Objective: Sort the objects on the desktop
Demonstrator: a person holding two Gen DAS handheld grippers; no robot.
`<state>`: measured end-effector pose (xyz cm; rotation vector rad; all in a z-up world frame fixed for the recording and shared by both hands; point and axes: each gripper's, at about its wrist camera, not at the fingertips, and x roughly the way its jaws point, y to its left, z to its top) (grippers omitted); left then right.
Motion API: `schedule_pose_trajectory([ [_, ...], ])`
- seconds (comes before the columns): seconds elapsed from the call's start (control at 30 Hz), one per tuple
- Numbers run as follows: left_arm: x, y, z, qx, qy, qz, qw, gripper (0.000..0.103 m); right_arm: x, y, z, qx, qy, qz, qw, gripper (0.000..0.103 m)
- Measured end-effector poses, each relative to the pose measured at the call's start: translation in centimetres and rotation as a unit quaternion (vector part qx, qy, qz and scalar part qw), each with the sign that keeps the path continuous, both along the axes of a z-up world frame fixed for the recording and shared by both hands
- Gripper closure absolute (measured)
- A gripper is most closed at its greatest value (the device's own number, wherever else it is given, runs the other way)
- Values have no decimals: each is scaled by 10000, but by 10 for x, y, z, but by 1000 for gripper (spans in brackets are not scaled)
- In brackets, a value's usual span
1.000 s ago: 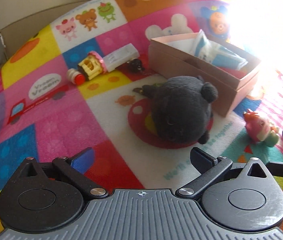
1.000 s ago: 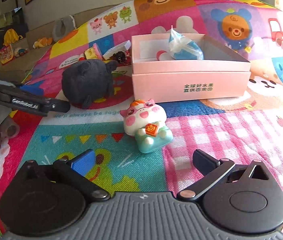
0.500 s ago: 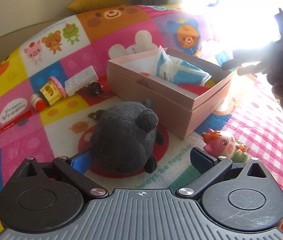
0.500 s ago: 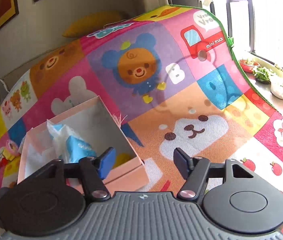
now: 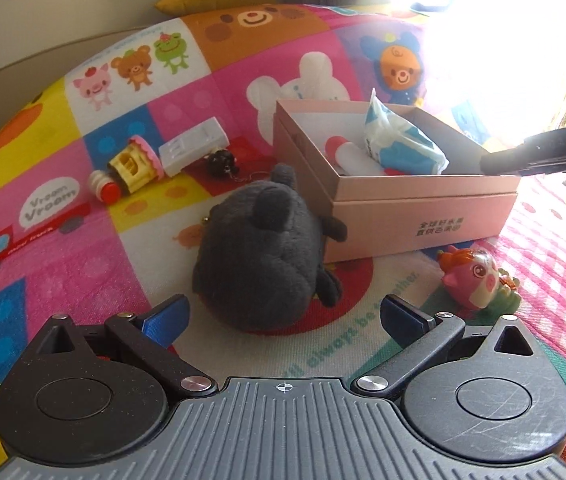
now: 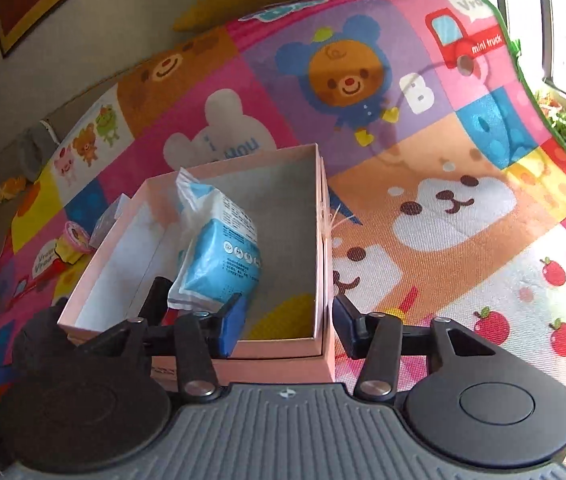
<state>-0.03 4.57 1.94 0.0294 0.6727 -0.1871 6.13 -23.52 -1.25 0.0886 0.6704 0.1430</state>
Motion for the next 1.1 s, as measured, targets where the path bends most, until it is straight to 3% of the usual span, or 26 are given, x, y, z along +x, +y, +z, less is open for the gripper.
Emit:
schedule_pose_trajectory([
  [0.1, -2, 1, 0, 7, -35, 18, 10000, 0, -40, 27, 9, -732, -440, 577, 9947, 46],
  [0.17, -3, 2, -1, -19, -17, 54, 10000, 0, -57, 41, 7, -897, -433, 1009, 9899, 37],
  [0.3, -7, 1, 1, -51, -62, 110, 9999, 0, -76, 71, -15, -1171, -237, 1620, 9795, 32],
  [0.4, -11, 1, 8, -46, -189, 130, 9997, 0, -72, 82, -33, -1226, -44, 1669, 9783, 31],
  [0.43, -11, 1, 11, -39, -233, 132, 9996, 0, -70, 84, -39, -1173, 61, 1676, 9788, 36],
  [0.47, -10, 1, 14, -38, -277, 129, 9995, 0, -69, 86, -41, -1148, 141, 1659, 9793, 55],
  [0.57, -1, -3, 17, -88, -328, -13, 9994, 0, -78, 81, -40, -1017, 126, 1514, 9831, 56],
  [0.63, 13, -7, 12, -104, -116, -7, 9999, 0, -89, 74, -36, -878, 118, 1470, 9852, 56],
  [0.9, 37, -11, -2, -111, 46, 480, 9988, 0, -127, 39, -50, -852, 116, 981, 9915, 56],
  [1.0, 36, -10, -2, -42, -20, 474, 9989, 0, -131, 30, -54, -708, 27, 787, 9944, 45],
  [1.07, 34, -10, -1, 37, -44, 438, 9990, 5, -127, 27, -56, -686, 75, 619, 9957, 25],
  [1.1, 33, -10, -1, 72, -37, 430, 9990, 22, -124, 24, -57, -572, 152, 607, 9964, 20],
])
